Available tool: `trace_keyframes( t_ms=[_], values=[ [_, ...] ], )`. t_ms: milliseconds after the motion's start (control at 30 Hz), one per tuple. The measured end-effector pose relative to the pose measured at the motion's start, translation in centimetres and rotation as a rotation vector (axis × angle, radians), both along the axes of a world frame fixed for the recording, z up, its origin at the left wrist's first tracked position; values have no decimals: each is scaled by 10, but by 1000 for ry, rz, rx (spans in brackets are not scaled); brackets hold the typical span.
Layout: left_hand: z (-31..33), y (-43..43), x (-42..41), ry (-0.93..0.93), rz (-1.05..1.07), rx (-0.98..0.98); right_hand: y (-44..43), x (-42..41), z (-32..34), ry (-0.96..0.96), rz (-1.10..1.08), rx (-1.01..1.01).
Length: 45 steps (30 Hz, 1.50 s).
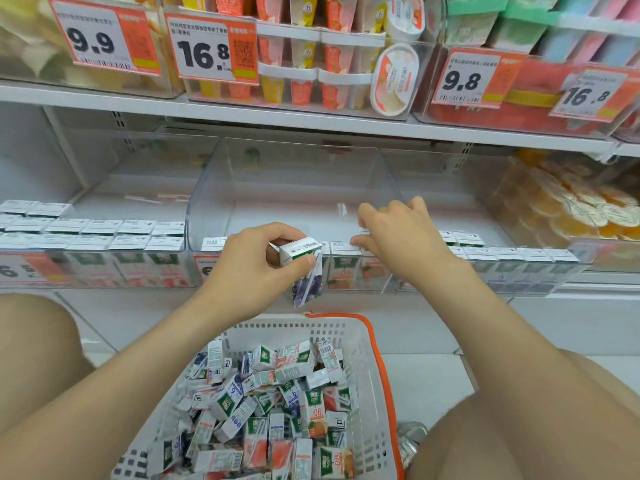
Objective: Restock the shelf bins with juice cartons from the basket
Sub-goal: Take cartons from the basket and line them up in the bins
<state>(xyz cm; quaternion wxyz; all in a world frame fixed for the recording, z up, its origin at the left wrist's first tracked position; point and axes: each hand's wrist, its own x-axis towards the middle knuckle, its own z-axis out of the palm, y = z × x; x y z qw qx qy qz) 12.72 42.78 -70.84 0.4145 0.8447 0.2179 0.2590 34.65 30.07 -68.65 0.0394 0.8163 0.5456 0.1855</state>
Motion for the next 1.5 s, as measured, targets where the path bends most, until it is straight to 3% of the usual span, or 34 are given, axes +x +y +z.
trace_keyframes(
  t_ms=[433, 533, 600, 667, 767, 800, 933, 1100, 1167, 1333, 1500],
  values=[
    [3, -12, -2, -42, 27, -106, -18, -3, -18, -89, -10, 39],
    [2, -14, -1, -24, 17, -106, -22, -8, -17, -95, 29, -70],
    [3, -15, 0, -19, 25, -126, -24, -12, -14, -2, 32, -73],
    [4, -16, 3, -40, 57, -172, -30, -19, -5, 167, 109, 54],
    [6, -21, 8, -109, 124, -278, -39, -52, 15, 659, 234, 267],
    [7, -25, 11, -142, 133, -336, -41, -63, 19, 732, 262, 279],
    [13, -41, 16, -205, 58, -560, -41, -77, 20, 681, 231, 335],
    [19, -50, 19, -184, -184, -604, -61, -52, 37, 1212, 142, 451],
    [21, -60, 24, -168, -250, -567, -68, -47, 41, 1312, 118, 530],
    [32, -80, 42, -156, -219, -454, -86, -33, 42, 1218, 113, 615],
    [44, -100, 73, -154, -204, -289, -109, -3, 51, 1071, 122, 527]
  ],
)
